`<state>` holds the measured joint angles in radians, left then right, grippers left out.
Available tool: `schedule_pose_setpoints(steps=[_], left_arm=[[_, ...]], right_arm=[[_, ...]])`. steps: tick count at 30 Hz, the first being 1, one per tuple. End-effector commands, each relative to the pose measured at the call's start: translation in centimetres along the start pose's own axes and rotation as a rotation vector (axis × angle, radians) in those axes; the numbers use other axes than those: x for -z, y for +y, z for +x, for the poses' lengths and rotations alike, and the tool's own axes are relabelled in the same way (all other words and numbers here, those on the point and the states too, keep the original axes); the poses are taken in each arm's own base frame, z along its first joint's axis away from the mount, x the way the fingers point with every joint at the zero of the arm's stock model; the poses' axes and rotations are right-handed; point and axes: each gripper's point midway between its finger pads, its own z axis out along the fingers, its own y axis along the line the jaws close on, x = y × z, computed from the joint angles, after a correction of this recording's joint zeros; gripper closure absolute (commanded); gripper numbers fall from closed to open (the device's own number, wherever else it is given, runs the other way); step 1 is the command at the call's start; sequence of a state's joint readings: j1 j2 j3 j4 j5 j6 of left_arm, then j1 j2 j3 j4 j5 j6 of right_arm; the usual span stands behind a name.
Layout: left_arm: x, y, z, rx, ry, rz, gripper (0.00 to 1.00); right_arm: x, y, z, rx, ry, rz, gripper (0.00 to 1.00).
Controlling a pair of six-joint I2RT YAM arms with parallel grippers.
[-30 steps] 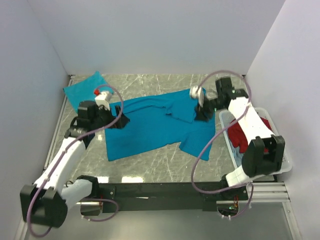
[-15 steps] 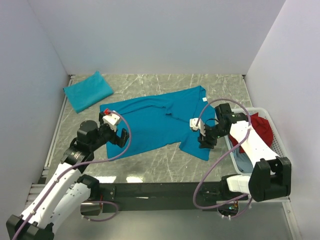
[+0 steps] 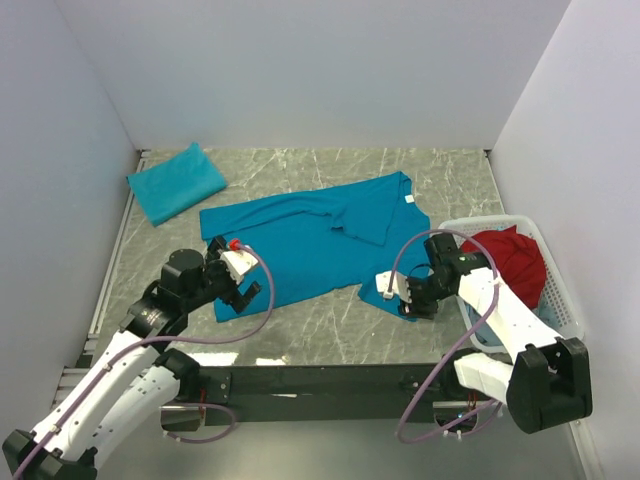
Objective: Fold and stack the t-shirts
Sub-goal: Fold the tshirt
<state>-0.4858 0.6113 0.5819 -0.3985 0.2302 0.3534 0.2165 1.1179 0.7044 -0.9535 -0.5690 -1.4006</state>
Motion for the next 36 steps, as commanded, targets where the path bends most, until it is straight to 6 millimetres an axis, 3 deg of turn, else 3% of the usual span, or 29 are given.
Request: schedule_pose_setpoints(steps=[1,7,9,12,14,15,16,17,18,19,20,21,22,23,24,25,26,27,28,30,31,36], left_arm=[[0.8,1.0,-1.2,-0.022,-0.020,-0.049,0.01],[1.7,1.4,-1.4,0.009,-0.049,-0.099,0.01],[2.0,1.7,-1.5,0.019,-0.069,-0.125,0.01],[2.2,2.1,-2.1,0.056,-0.112,-0.160,0.01],[2.1,2.5,-2.5,0.091,-0.142,-0.188,0.01],[2.1,2.7,-2.6,0.107,-0.150,-0.198,0.01],[2.0,3.0,-2.6,0.142,-0.153,-0.224,0.01],[1.9,3.5,-3.1,0.157,-0.170,-0.243,0.00],[1.7,3.8,-3.0,0.182,-0.165,-0.260,0.01],[1.7,4.6,-2.8,0.254,-0.160,-0.318,0.00],[1.9,5.5,-3.2,0.294,-0.173,-0.364,0.01],[1.5,6.0,-2.8,0.329,-0.150,-0.392,0.01],[1.8,7.2,-3.2,0.432,-0.164,-0.465,0.00],[1.7,7.5,-3.2,0.469,-0.158,-0.487,0.00],[0.8,7.6,-2.5,0.498,-0.110,-0.492,0.01],[0.5,7.7,-2.6,0.529,-0.101,-0.495,0.01],[0.3,8.0,-3.4,0.544,-0.104,-0.496,0.01],[-0.6,8.0,-2.8,0.557,-0.069,-0.491,0.01],[-0.8,8.3,-3.2,0.570,-0.070,-0.490,0.01],[-1.8,8.3,-3.1,0.568,-0.048,-0.471,0.00],[-2.0,8.5,-3.1,0.566,-0.046,-0.472,0.01],[-3.1,8.9,-1.9,0.557,-0.011,-0.468,0.01]], right_arm=[[-0.2,-0.3,0.4,0.046,0.020,0.026,0.49],[-0.3,-0.2,0.8,0.045,0.030,0.036,0.49],[0.2,-1.4,-0.1,-0.037,0.010,0.086,0.50],[1.8,-7.8,-1.4,-0.313,-0.026,0.300,0.52],[4.9,-13.2,-2.7,-0.499,-0.094,0.460,0.53],[4.3,-14.9,-2.1,-0.602,-0.086,0.456,0.53],[6.8,-18.3,-3.2,-0.650,-0.130,0.532,0.55],[7.0,-19.6,-3.5,-0.756,-0.165,0.527,0.56],[5.6,-21.0,-2.5,-0.843,-0.156,0.489,0.57],[7.2,-23.8,-3.6,-0.872,-0.199,0.530,0.59],[7.1,-25.0,-3.5,-0.957,-0.222,0.521,0.59],[5.2,-26.3,-2.4,-1.024,-0.196,0.489,0.60],[6.6,-28.9,-3.1,-1.043,-0.229,0.536,0.61],[6.5,-30.2,-2.7,-1.118,-0.240,0.547,0.61],[4.4,-31.4,-1.1,-1.175,-0.213,0.518,0.62],[5.6,-33.5,-1.7,-1.183,-0.243,0.548,0.63],[5.3,-34.5,-1.4,-1.233,-0.256,0.549,0.65],[3.5,-35.3,0.3,-1.279,-0.230,0.529,0.65],[4.2,-36.6,0.0,-1.277,-0.243,0.544,0.65],[2.8,-37.7,1.9,-1.310,-0.214,0.556,0.65],[3.0,-38.7,2.1,-1.307,-0.222,0.583,0.65],[1.2,-40.5,5.0,-1.340,-0.205,0.597,0.66]])
